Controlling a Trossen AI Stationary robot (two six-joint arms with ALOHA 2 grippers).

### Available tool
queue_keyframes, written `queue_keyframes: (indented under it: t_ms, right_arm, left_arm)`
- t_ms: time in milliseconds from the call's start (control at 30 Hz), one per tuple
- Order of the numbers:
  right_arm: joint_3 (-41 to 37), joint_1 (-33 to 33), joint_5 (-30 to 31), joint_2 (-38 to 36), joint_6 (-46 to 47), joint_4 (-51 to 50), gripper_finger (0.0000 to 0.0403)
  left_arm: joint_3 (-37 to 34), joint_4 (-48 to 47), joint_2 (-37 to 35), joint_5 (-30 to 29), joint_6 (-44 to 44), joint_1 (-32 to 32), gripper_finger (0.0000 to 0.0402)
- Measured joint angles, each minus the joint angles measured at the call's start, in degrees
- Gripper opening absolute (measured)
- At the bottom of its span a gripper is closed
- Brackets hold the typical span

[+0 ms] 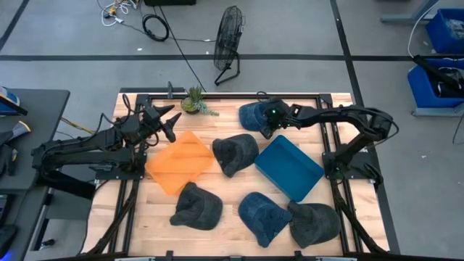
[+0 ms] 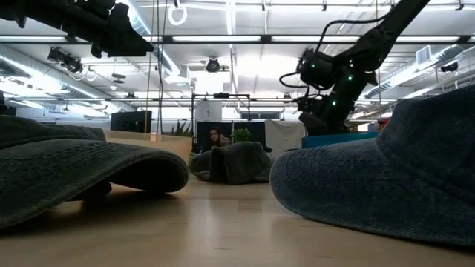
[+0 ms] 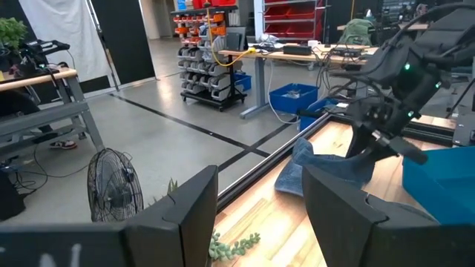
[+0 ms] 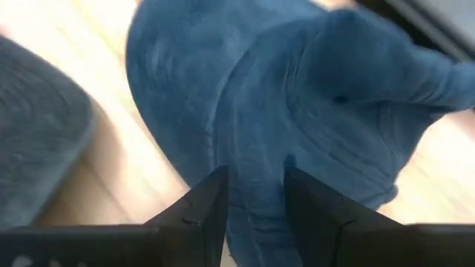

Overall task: Pick & Place hat
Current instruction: Put the top blue cap into the blue bin

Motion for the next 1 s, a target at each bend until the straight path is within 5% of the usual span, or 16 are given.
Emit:
queue_keyframes:
  t_ms: [133, 367, 600, 1000]
  right_arm:
    - [0.0, 0.0, 1.63, 1.67, 1.27, -0.07, 0.0117]
    - [0.0, 0.02, 1.61, 1.02, 1.21, -0.03, 0.0013]
    - [3.93, 0.32, 1.78, -4.45, 5.33, -7.46, 0.0014]
    - [24.25, 9.12, 8.16, -19.06, 11.01, -34.14, 0.0007]
  left_arm:
    - [0.0, 0.0, -0.02, 0.0, 0.0, 0.0, 0.0199]
    - [0.0, 0.0, -0.02, 0.0, 0.0, 0.0, 0.0199]
    - [0.0, 0.0, -0.02, 0.0, 0.0, 0.0, 0.0199]
    - [-0.02, 0.0, 0.0, 0.0, 0.02, -0.02, 0.02]
